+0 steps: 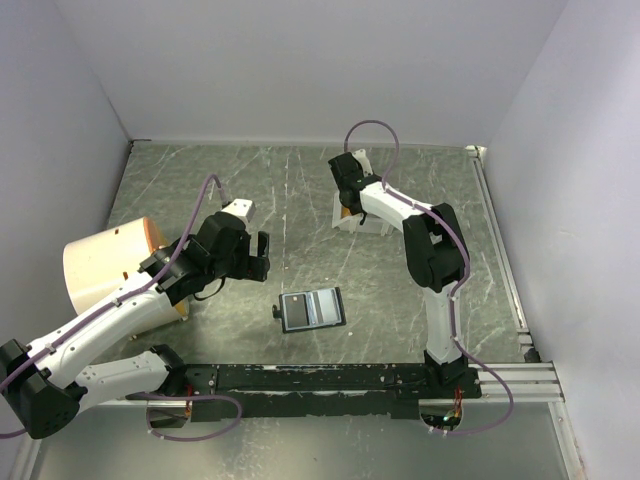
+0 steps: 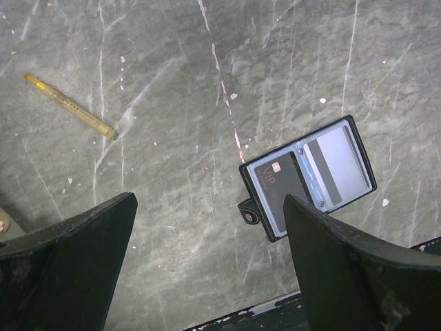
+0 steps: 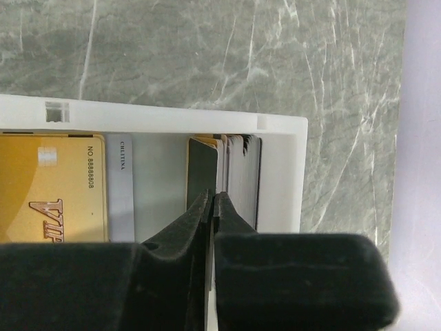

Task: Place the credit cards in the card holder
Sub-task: Pick up the credit card from the storage box.

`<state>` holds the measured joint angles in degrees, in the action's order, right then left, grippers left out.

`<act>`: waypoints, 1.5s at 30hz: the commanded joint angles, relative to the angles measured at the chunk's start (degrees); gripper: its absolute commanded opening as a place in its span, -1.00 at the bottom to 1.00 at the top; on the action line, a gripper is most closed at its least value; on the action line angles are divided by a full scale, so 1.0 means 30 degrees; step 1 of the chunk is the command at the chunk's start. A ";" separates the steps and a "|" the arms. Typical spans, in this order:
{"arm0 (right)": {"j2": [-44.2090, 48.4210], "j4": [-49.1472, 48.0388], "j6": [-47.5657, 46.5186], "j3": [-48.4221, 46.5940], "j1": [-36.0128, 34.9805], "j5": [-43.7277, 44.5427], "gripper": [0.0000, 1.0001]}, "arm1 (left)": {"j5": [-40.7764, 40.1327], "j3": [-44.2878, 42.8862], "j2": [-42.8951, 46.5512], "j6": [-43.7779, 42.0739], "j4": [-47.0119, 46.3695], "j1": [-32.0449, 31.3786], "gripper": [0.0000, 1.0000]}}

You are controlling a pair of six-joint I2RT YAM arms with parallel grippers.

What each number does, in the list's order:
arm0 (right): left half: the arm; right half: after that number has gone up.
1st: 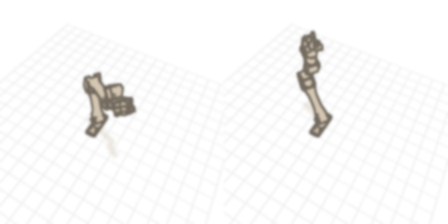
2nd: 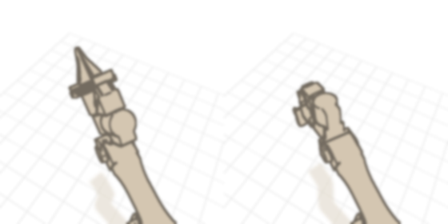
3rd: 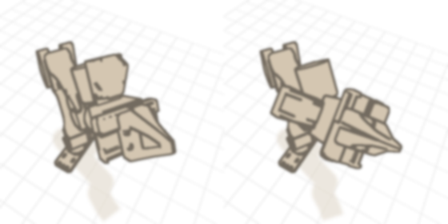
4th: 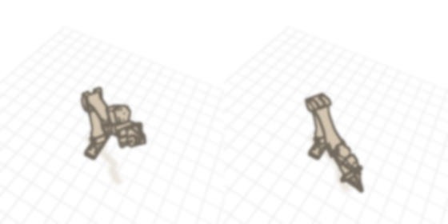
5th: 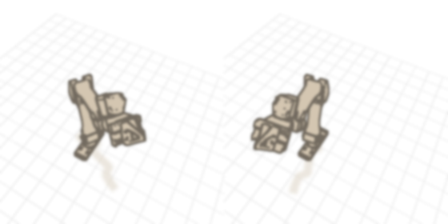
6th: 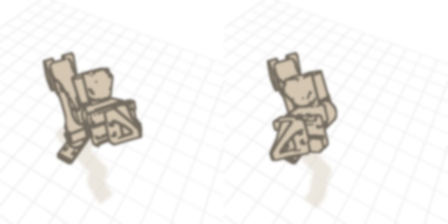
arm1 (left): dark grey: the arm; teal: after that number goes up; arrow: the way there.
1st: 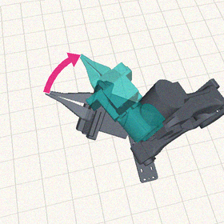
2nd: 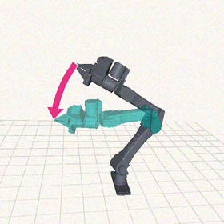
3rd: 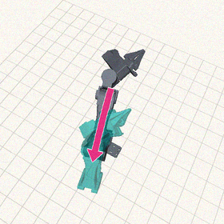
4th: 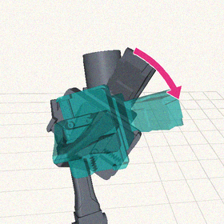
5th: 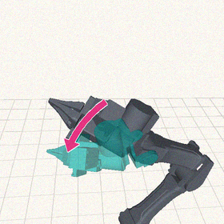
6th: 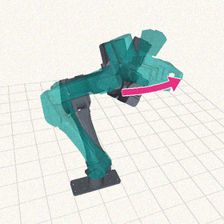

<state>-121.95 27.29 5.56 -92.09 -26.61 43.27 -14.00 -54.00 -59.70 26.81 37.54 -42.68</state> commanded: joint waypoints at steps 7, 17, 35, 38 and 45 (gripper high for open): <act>0.0627 -0.0465 -0.0155 0.0320 0.0257 -0.0097 -1.00 | -0.0167 -0.0108 -0.0101 0.0000 0.0025 0.0060 0.99; 0.1631 0.0237 0.0390 -0.0249 0.0256 -0.1286 -1.00 | -0.0165 -0.0125 -0.0157 -0.0030 -0.0003 0.0070 0.99; 0.5950 0.0587 0.2083 0.0863 -0.0694 -0.3751 -1.00 | 0.1284 -0.0414 -0.0788 0.1088 -0.0063 0.0046 0.99; 0.7434 0.0483 0.2717 0.1626 -0.1294 -0.4791 -1.00 | 0.2260 -0.0780 -0.0899 0.2174 0.0097 0.0075 0.99; 1.1943 -0.1419 0.4532 0.5396 -0.1727 -0.9935 -1.00 | 0.6829 0.0095 -0.0286 0.4822 -0.2728 0.0060 0.93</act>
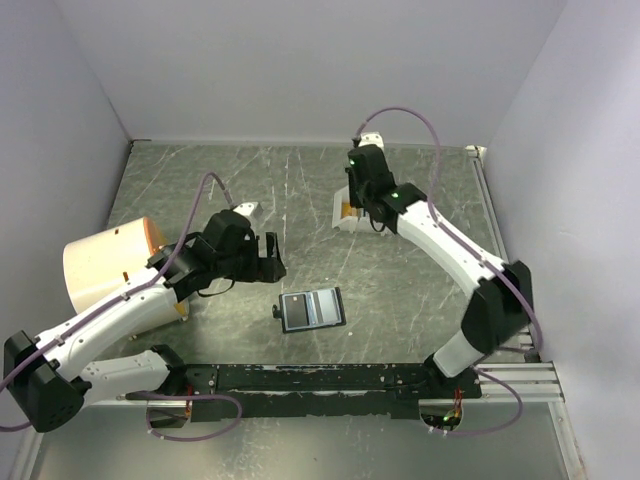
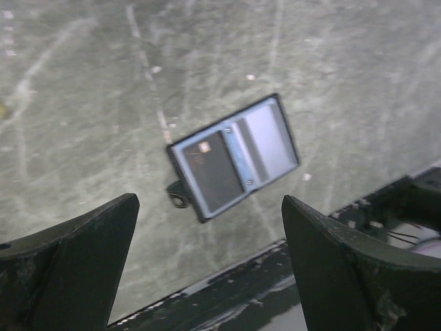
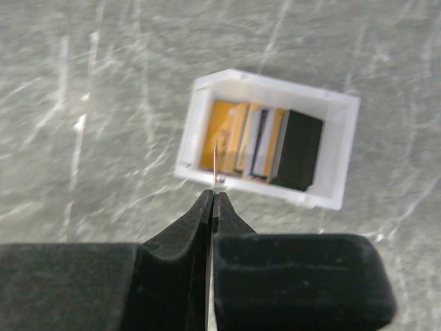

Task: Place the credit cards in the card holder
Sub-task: Pick up the credit card from the storage box.

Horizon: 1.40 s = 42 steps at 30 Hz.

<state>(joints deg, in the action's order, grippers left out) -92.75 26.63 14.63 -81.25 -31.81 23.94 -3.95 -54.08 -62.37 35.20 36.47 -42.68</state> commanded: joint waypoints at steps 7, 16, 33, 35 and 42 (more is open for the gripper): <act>0.7038 -0.5253 0.4627 0.6564 -0.0030 -0.9818 -1.00 | 0.5252 0.2423 0.2464 0.4773 -0.7135 0.0064 0.76; 1.0663 -1.2467 1.0555 1.2047 -0.0031 -1.6026 -1.00 | 0.4809 0.3242 0.4100 0.6779 -1.0464 0.0069 0.52; 1.1168 -1.9944 1.6896 1.6275 -0.0030 -1.8962 -1.00 | 0.4681 0.3689 0.3877 0.8188 -1.2132 0.0052 0.24; 1.1116 -1.9880 1.6871 1.6303 -0.0031 -1.8934 -1.00 | 0.4938 0.3824 0.3781 0.8249 -1.2662 0.0063 0.07; 1.1022 -1.9896 1.6955 1.6419 -0.0039 -1.9005 -1.00 | 0.5444 0.4304 0.3486 0.8603 -1.3647 0.0059 -0.10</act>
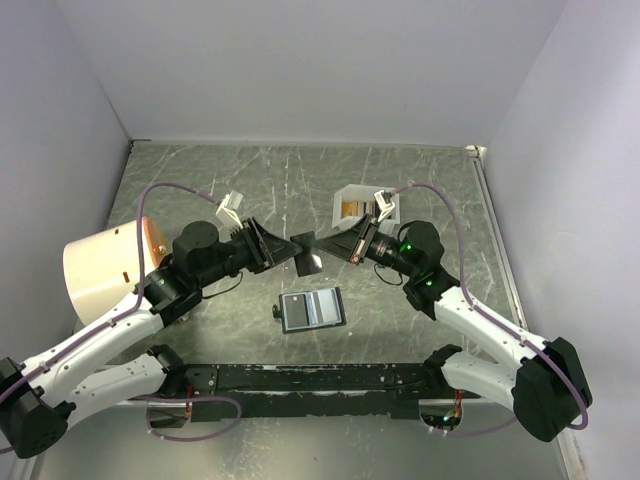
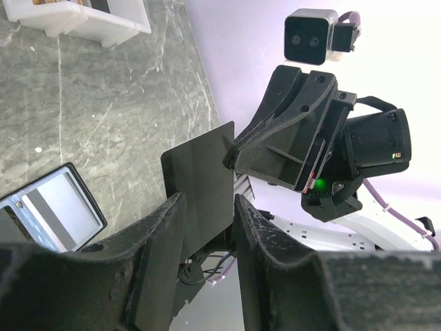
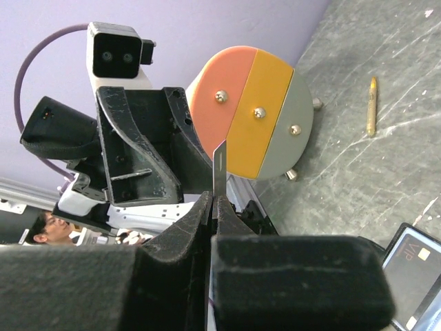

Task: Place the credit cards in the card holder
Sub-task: Pick up the credit card from the storage box.

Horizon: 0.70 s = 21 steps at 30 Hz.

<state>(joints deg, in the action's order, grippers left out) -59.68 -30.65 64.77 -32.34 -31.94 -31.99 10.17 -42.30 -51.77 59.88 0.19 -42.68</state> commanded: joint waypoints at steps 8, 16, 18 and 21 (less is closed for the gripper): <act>0.0013 -0.0700 0.0256 0.0269 0.0013 -0.0294 -1.00 | 0.0489 0.0656 0.0183 0.0529 -0.1457 0.0054 -0.13; 0.0623 0.0193 -0.0130 0.0156 0.0013 0.0642 -1.00 | -0.0692 0.0244 0.0290 0.0333 0.1090 0.0089 0.43; 0.0527 0.0077 -0.0029 0.0130 0.0013 0.0587 -1.00 | -0.0718 0.0351 0.0350 0.0376 0.1000 0.0082 0.45; 0.0421 -0.0362 0.0322 0.0167 0.0014 0.0350 -1.00 | -0.0553 0.0478 0.0386 0.0366 0.0554 0.0081 0.42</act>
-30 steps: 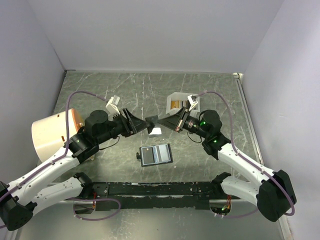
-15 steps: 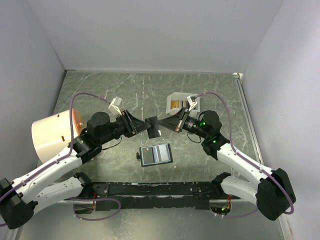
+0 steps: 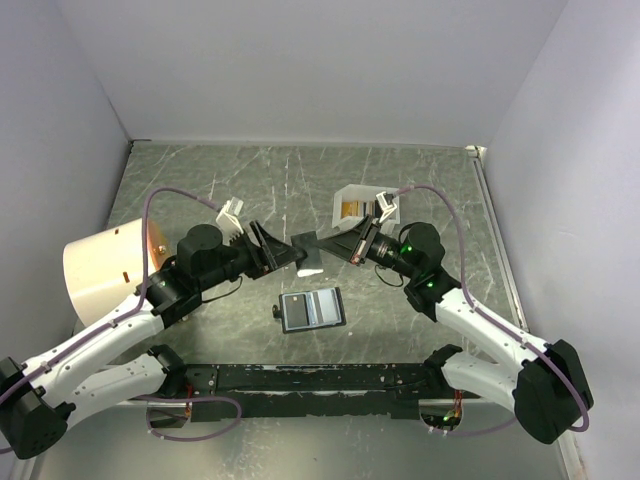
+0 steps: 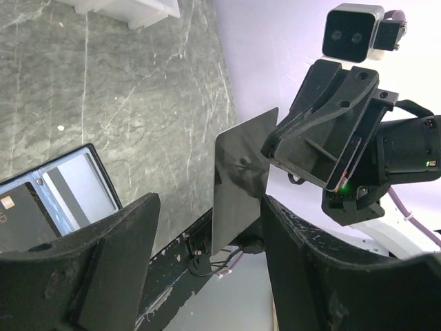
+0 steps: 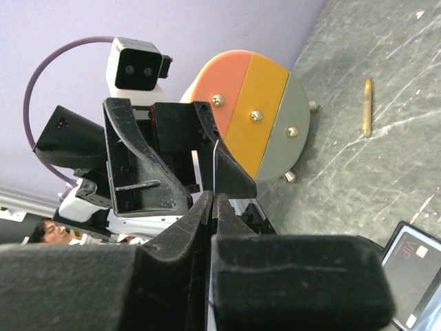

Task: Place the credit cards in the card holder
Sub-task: Pick up the credit card from the storage box.

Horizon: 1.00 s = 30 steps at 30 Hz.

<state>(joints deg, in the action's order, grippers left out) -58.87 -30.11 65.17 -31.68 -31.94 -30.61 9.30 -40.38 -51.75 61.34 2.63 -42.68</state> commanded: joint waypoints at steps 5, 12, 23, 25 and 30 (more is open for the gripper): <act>-0.0053 -0.0682 0.0351 -0.0034 0.0013 -0.0388 -1.00 | 0.0596 0.0319 0.0445 0.0024 -0.2014 0.0090 0.06; -0.0637 -0.1450 0.0843 0.0228 -0.0012 -0.0905 -1.00 | 0.1218 0.0768 0.0429 0.0093 -0.3497 0.0079 -0.28; -0.0746 -0.0038 0.0065 0.0265 -0.0017 -0.0740 -0.72 | 0.0209 0.1317 0.1341 0.0045 -0.2855 0.0101 -0.87; -0.0547 0.0993 -0.0537 0.0183 -0.0023 -0.0408 -0.50 | 0.0189 0.1410 0.1244 0.0010 -0.2406 0.0076 -0.87; 0.0226 0.4226 -0.2470 0.0063 0.0014 0.1435 -0.11 | 0.0190 0.1795 0.1045 -0.0058 -0.1358 0.0086 -0.86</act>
<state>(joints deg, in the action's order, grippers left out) -60.66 -25.85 63.64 -31.05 -32.03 -30.63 10.72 -36.01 -48.49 61.98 -3.77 -42.59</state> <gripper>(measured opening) 0.404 0.075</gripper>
